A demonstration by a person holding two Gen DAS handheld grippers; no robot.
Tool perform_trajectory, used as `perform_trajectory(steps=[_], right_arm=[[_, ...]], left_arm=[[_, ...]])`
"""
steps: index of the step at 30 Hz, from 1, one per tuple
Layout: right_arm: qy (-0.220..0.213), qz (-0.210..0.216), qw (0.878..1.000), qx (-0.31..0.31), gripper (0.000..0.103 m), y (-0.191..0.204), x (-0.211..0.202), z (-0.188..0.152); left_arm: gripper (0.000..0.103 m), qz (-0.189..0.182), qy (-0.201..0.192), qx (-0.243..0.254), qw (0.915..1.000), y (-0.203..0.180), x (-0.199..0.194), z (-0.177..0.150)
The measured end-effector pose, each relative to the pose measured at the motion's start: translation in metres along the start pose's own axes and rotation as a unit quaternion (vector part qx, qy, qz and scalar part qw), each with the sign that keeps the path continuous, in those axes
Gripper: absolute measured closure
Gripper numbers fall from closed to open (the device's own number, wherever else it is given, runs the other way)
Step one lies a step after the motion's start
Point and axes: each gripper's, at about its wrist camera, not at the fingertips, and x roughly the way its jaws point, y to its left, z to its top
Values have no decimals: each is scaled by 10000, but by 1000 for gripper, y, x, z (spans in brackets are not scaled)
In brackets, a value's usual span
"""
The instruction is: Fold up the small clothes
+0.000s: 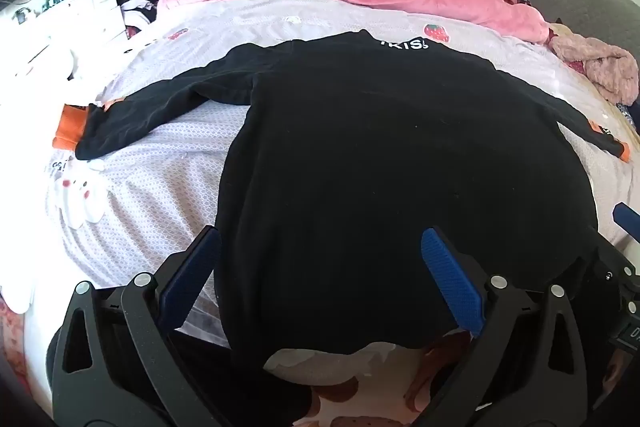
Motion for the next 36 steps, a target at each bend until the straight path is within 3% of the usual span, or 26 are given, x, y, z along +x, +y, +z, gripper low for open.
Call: perform_trajectory(steps=[36], right_arm=[[-25,-58,9999,129,4,-7,-7,1]], left_arm=[[9,-4,-83,-26,10000,3,-8,5]])
